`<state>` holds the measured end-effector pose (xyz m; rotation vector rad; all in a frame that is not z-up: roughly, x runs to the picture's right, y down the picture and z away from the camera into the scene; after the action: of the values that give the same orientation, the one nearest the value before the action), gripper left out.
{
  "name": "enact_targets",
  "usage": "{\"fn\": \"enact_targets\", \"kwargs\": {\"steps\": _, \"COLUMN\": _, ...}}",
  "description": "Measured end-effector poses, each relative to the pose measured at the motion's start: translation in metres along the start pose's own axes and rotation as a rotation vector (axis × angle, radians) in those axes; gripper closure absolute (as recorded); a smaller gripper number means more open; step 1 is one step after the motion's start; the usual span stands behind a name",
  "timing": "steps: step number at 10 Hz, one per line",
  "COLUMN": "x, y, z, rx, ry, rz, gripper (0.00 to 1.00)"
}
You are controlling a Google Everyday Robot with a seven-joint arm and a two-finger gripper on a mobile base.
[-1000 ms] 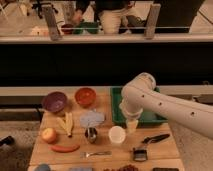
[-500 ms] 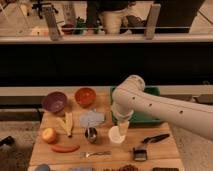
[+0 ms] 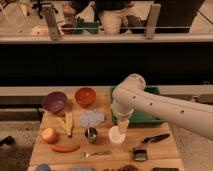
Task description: Wipe tray with brush
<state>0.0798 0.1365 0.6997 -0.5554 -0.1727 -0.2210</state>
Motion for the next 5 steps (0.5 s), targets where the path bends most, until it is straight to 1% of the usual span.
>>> {"fn": "enact_targets", "kwargs": {"steps": 1, "x": 0.016, "y": 0.004, "z": -0.008, "rx": 0.006, "ry": 0.005, "rz": 0.040, "gripper": 0.20}}
{"fn": "enact_targets", "kwargs": {"steps": 2, "x": 0.042, "y": 0.014, "z": -0.018, "rx": 0.015, "ry": 0.025, "rz": 0.088, "gripper": 0.20}}
{"fn": "enact_targets", "kwargs": {"steps": 3, "x": 0.056, "y": 0.024, "z": -0.023, "rx": 0.018, "ry": 0.041, "rz": 0.114, "gripper": 0.20}}
{"fn": "enact_targets", "kwargs": {"steps": 4, "x": 0.073, "y": 0.040, "z": -0.027, "rx": 0.033, "ry": 0.061, "rz": 0.146, "gripper": 0.20}}
{"fn": "enact_targets", "kwargs": {"steps": 5, "x": 0.082, "y": 0.059, "z": -0.029, "rx": 0.042, "ry": 0.080, "rz": 0.165, "gripper": 0.20}}
